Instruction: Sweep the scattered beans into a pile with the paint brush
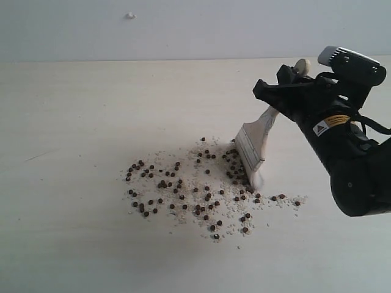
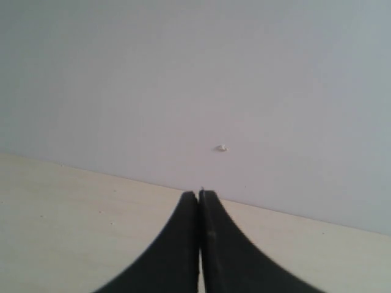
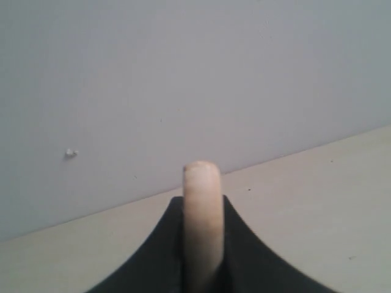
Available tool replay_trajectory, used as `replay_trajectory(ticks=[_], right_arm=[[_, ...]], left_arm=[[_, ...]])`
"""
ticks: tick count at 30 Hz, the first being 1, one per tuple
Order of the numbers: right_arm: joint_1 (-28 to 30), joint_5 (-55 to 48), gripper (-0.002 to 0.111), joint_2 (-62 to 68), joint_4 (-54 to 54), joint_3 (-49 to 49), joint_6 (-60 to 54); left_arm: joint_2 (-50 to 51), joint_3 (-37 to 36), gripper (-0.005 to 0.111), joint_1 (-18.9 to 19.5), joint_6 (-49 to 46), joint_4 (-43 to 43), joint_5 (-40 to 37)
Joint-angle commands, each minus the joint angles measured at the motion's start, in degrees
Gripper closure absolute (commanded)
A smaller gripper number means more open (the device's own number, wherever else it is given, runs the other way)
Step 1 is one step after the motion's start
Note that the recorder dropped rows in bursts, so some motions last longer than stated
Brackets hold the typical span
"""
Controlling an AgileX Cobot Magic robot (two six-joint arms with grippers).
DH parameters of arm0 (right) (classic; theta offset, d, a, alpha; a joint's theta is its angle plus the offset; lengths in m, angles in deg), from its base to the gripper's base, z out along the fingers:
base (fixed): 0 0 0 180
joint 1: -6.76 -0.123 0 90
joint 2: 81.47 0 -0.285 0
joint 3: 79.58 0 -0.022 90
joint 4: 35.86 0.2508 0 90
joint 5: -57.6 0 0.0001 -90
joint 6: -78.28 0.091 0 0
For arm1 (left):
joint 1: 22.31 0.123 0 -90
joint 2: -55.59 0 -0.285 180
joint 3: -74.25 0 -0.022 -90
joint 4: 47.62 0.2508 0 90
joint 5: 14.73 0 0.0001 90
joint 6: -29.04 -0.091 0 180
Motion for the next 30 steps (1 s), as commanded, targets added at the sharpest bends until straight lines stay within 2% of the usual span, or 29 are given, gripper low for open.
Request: replay_trajectory(ticks=[1, 5, 11, 14, 16, 19, 21, 30], right_arm=[[-0.23, -0.65, 0.108, -0.84, 2.25, -0.49, -4.59], [-0.23, -0.65, 0.108, -3.5, 3.27, -0.49, -10.94], [-0.23, -0.65, 0.108, -8.69, 3.75, -0.49, -14.29], [-0.23, -5.46, 0.108, -13.61, 7.87, -0.15, -19.81], [-0.23, -5.88, 0.108, -15.35, 10.46, 1.26, -21.08], [-0.23, -0.65, 0.108, -18.44, 11.37, 9.15, -18.62], [-0.23, -0.65, 0.108, -19.83, 11.37, 13.08, -18.17], [-0.23, -0.94, 0.108, -23.26, 12.18, 15.56, -25.78]], left_arm=[[-0.31, -0.2, 0.107, 0.05, -0.16, -0.43, 0.33], [-0.31, -0.2, 0.107, 0.05, -0.16, -0.43, 0.33], [-0.31, -0.2, 0.107, 0.05, -0.16, -0.43, 0.33], [-0.31, -0.2, 0.107, 0.05, -0.16, -0.43, 0.33], [-0.31, -0.2, 0.107, 0.05, -0.16, -0.43, 0.33], [-0.31, -0.2, 0.107, 0.05, -0.16, -0.43, 0.33], [-0.31, -0.2, 0.107, 0.05, -0.16, -0.43, 0.33], [-0.31, -0.2, 0.107, 0.05, -0.16, -0.43, 0.33]])
